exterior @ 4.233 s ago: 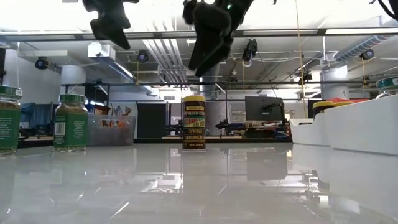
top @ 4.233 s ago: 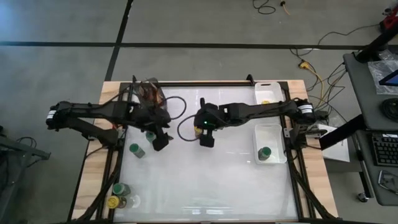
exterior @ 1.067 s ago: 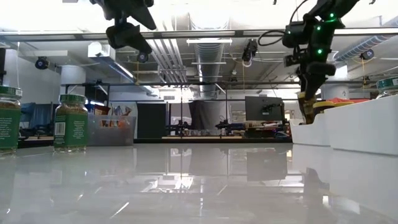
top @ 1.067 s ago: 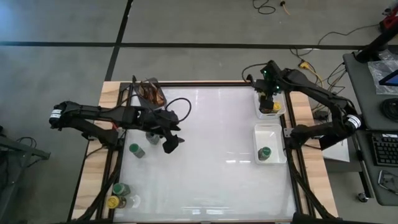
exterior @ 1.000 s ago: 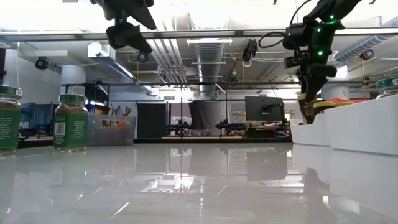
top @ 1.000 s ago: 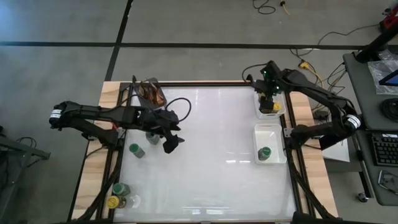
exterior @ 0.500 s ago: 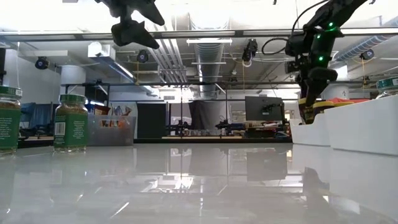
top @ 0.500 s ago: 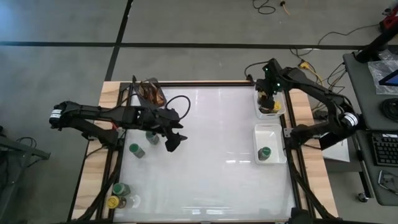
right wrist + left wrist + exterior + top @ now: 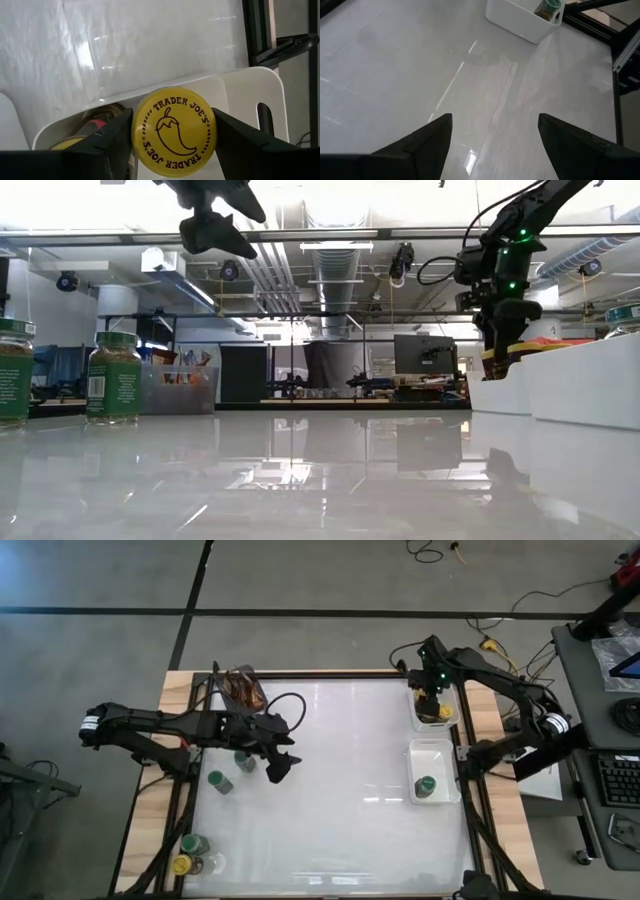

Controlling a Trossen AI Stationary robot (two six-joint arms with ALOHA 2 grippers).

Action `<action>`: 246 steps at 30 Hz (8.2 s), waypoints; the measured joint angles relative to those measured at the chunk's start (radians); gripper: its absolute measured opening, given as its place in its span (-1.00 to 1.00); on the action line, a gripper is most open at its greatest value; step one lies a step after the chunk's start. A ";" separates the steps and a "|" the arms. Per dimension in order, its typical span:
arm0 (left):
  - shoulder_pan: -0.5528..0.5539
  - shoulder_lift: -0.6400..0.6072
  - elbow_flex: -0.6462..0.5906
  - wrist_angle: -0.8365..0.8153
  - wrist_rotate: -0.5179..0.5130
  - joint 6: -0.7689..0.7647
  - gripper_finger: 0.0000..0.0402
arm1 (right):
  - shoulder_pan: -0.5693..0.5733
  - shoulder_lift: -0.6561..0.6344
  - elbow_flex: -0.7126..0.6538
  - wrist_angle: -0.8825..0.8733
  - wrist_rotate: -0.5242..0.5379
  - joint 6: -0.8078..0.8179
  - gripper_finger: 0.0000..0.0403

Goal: Sort spices by type
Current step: Put the yellow seasoning bottle into the top white bin

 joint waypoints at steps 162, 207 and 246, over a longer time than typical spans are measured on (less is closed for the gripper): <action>-0.962 0.377 0.206 -0.710 0.579 -1.050 0.49 | 0.586 0.052 0.414 0.210 0.114 1.161 0.14; -0.970 0.503 0.359 -0.621 0.524 -1.063 0.09 | 0.585 0.052 0.413 0.162 0.114 0.942 0.13; 0.006 0.646 0.505 -0.718 0.322 -0.742 0.05 | 0.845 -0.403 0.294 -0.053 -0.026 0.890 0.07</action>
